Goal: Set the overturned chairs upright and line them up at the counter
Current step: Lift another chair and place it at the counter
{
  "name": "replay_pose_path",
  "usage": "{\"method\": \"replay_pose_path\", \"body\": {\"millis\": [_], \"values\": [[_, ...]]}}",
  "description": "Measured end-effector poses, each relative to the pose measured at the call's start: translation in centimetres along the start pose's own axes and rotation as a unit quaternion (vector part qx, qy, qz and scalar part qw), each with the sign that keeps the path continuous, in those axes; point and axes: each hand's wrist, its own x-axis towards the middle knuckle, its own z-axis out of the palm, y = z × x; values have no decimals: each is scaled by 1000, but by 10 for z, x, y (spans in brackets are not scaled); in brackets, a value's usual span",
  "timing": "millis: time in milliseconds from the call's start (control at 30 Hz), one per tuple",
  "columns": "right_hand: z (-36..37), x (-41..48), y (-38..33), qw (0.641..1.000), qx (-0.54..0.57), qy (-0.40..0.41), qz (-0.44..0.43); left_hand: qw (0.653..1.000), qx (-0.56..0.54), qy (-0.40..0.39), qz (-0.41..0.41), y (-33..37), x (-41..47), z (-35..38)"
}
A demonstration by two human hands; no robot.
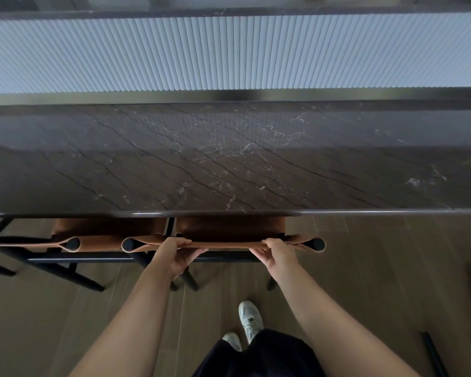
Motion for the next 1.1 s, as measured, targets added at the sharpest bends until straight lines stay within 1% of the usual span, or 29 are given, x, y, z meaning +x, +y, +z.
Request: {"method": "replay_pose_path", "body": {"millis": [67, 200, 433, 700, 867, 967, 1100], "values": [[2, 0, 0, 999, 33, 5, -3, 1000, 16, -3, -5, 2, 1, -1], [2, 0, 2, 998, 45, 31, -9, 1000, 26, -3, -4, 1, 5, -3], [-16, 1, -5, 996, 47, 53, -49, 1000, 16, -14, -9, -18, -3, 8], [-42, 0, -15, 993, 39, 79, -80, 998, 39, -48, -20, -35, -16, 32], [-57, 5, -44, 992, 23, 87, -85, 996, 40, -77, -33, -43, -12, 61], [-59, 10, -64, 993, 7, 93, -72, 996, 30, -78, -43, -47, -9, 76], [-59, 12, -73, 994, -14, 90, -53, 996, 20, -68, -47, -48, -6, 78]]}}
